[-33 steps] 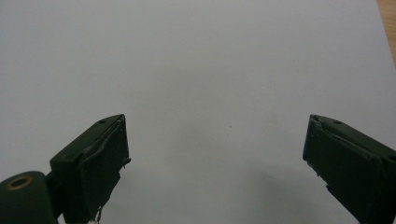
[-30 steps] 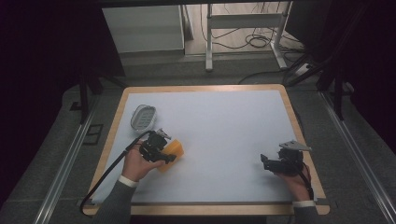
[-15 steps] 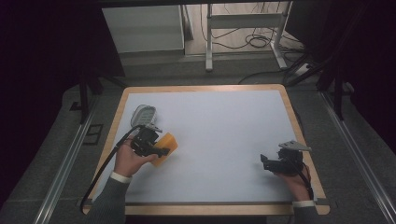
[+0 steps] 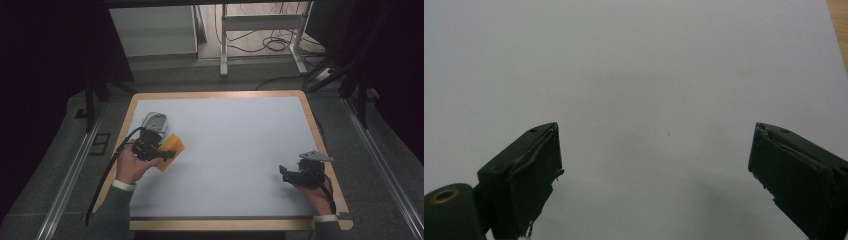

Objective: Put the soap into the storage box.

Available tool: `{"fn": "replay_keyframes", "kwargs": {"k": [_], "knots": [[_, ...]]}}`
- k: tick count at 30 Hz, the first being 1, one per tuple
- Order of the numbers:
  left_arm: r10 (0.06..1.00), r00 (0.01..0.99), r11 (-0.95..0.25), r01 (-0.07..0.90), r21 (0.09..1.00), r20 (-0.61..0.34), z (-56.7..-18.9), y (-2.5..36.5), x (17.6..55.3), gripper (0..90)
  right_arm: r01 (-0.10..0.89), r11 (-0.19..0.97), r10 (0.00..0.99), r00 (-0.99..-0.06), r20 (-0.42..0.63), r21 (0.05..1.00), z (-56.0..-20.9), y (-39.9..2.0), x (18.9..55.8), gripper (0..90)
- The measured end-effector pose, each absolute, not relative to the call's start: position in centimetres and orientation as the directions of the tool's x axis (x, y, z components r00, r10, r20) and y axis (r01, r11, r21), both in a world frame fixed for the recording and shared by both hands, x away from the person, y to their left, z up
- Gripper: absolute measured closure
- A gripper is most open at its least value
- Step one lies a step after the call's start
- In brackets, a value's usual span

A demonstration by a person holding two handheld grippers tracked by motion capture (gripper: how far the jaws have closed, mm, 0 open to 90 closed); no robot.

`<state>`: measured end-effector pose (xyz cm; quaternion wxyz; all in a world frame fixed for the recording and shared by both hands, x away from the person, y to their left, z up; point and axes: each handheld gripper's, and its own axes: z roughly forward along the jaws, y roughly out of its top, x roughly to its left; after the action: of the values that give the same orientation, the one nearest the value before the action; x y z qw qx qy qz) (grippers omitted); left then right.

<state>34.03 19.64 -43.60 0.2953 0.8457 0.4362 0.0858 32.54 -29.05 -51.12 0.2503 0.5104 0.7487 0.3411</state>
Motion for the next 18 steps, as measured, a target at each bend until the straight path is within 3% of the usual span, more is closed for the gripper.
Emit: {"fn": "replay_keyframes", "kwargs": {"k": [18], "knots": [[0.815,0.568,-0.413,0.708,0.573,-0.113,-42.6,21.2,35.6,61.0,0.594,0.235,0.934,-0.357,-0.010,0.770,-51.0,-29.2,32.5,6.7]]}}
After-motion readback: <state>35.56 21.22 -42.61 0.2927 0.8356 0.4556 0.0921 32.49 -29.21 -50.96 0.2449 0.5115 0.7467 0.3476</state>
